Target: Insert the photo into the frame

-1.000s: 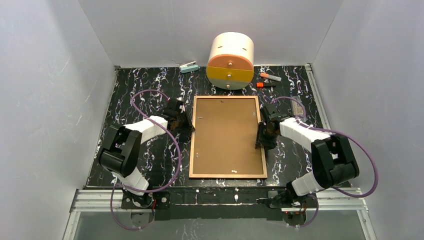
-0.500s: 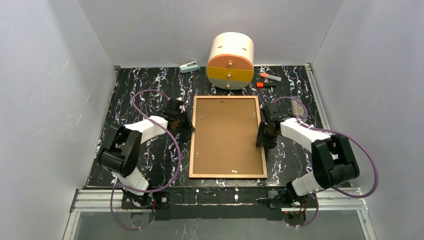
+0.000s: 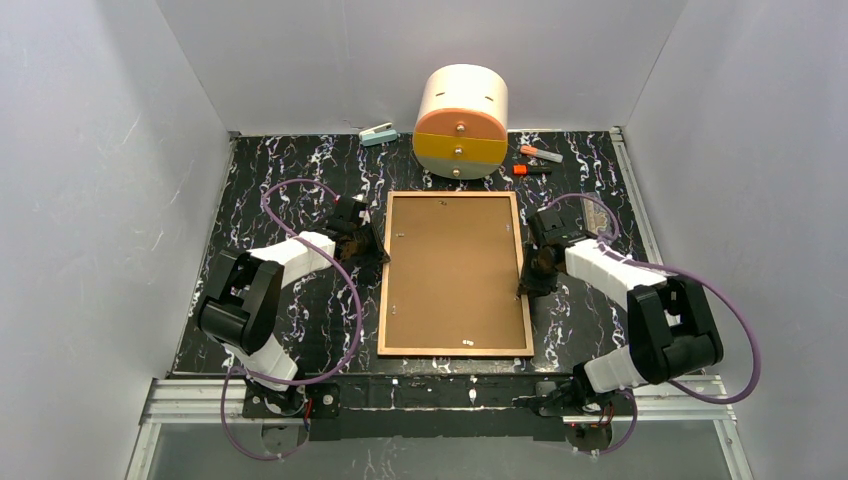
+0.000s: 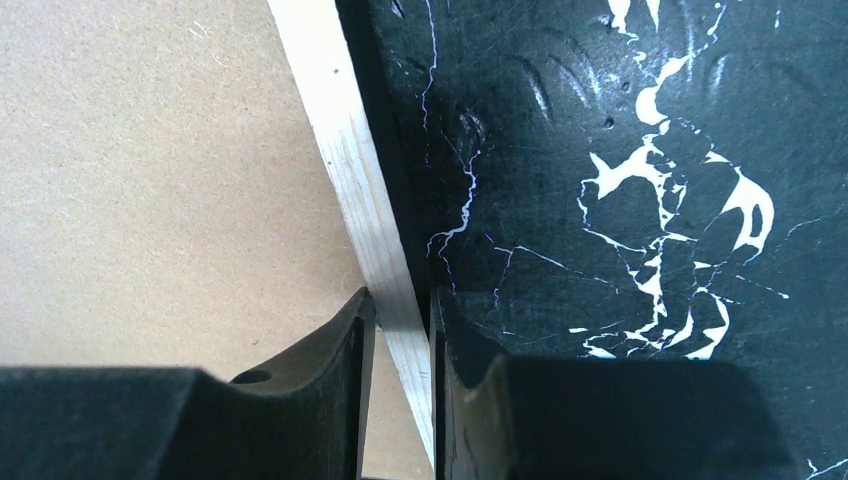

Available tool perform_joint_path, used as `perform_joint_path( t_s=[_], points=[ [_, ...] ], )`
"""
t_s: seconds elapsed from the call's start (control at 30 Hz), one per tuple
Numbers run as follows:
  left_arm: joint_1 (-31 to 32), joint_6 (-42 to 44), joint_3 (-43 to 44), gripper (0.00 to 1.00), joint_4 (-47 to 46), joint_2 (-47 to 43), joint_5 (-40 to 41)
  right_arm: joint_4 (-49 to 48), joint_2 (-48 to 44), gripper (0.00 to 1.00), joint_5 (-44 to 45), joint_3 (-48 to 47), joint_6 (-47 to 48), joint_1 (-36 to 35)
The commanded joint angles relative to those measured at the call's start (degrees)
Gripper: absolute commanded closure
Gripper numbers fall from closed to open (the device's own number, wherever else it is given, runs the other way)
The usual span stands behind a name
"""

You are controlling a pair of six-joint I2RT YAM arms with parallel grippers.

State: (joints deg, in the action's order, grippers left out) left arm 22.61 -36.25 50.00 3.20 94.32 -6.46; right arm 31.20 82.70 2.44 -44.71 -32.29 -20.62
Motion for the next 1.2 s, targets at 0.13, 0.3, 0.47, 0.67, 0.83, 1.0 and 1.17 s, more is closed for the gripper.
perform_joint_path(
  t_s=[0.13,0.3,0.47,0.67,0.83,1.0,1.17],
  points=[
    [-1.2,1.4,-2.2,0.93,8.1,1.7,7.0,-5.6,-4.5,0.69,-4.0,2.9,0.1,0.7],
    [-1.2,1.1,-1.8,0.89,8.5,0.4,6.6,-5.0,-7.2,0.45,-2.8,0.4,-0.8,0.7],
    [-1.3,0.9,-2.2,0.83,9.1,-0.8,6.6,-4.2,-5.7,0.44,-4.6,-1.7,0.8,0.7],
    [-1.3,0.6,-4.1,0.77,9.9,-3.0,5.6,-4.3,-5.7,0.41,-4.9,-2.6,0.9,0.5],
    [-1.3,0.3,-5.8,0.67,10.9,-6.1,3.4,-6.4,-9.8,0.42,-7.4,-3.7,0.1,0.1],
    [-1.3,0.3,-7.0,0.42,13.3,-9.7,4.4,-11.5,-11.2,0.39,-12.5,-2.2,-2.6,-2.9],
    [-1.3,0.1,-8.6,0.36,16.5,-12.9,3.9,-22.5,-8.7,0.4,-18.8,1.5,-9.6,-10.6]
  ],
)
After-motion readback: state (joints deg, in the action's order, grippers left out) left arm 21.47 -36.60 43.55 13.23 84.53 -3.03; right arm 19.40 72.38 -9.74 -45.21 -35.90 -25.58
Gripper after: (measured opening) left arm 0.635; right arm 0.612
